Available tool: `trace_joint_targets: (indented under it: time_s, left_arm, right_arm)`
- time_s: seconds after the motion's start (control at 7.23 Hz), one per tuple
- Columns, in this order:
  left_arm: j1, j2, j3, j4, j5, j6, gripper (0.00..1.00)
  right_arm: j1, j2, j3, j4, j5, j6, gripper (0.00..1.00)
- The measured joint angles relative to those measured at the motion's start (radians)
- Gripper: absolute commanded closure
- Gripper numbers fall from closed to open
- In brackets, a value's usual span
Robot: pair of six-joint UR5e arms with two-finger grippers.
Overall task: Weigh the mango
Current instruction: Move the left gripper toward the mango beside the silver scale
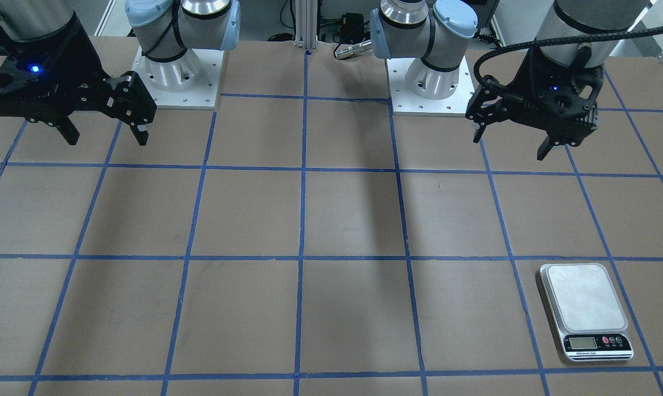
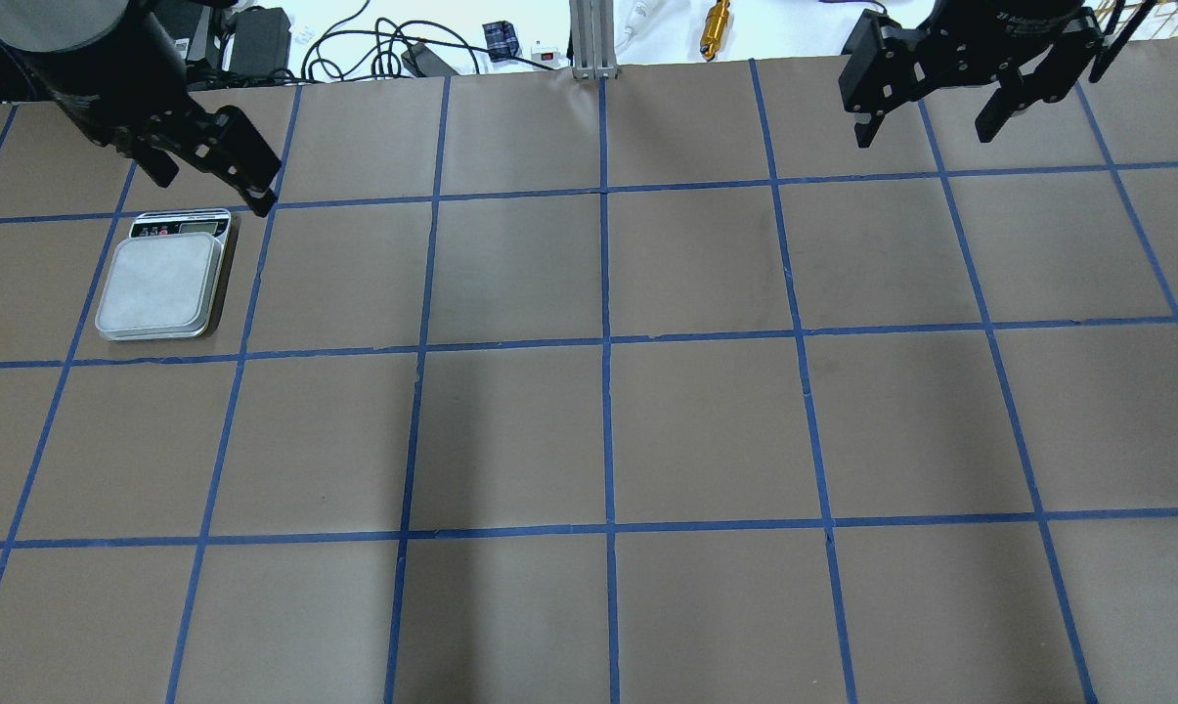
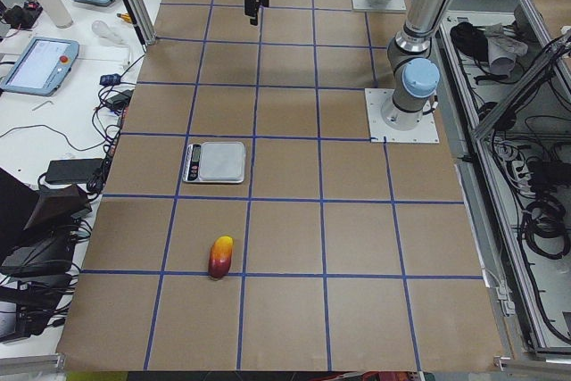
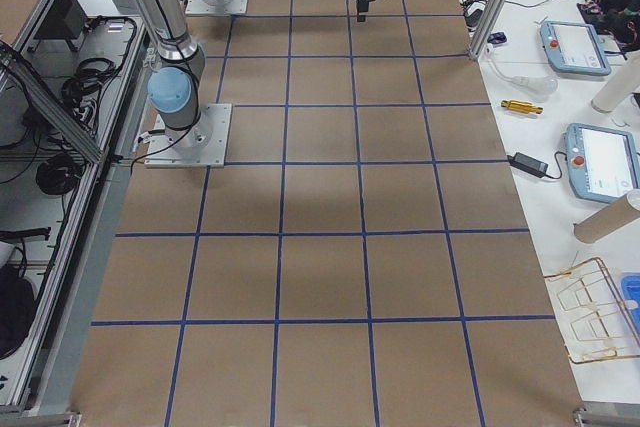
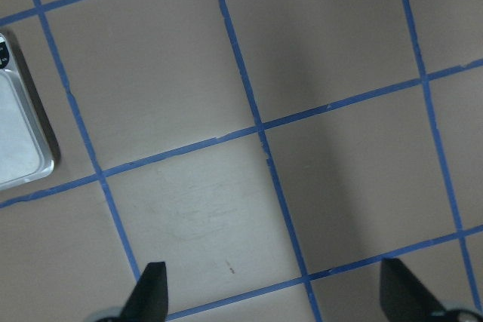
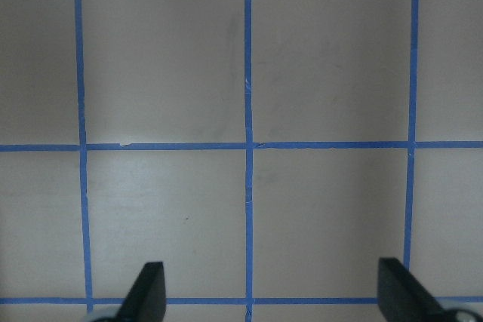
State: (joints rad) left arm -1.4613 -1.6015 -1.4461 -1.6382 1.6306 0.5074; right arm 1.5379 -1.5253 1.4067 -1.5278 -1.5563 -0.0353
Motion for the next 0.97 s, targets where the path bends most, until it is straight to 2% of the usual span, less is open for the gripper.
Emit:
trace_joint_targets:
  time_s: [0.41,0.97]
  left_arm:
    - [0.111,0.017,0.005,-0.023,0.053,0.239,0.0]
    - [0.437,-0.004,0.015,-0.028,0.045,0.702,0.0]
  right_arm:
    - [0.0,0.0,0.0,0.0,-0.001,0.0,0.0]
    - [0.0,0.0,0.0,0.0,-0.001,0.0,0.0]
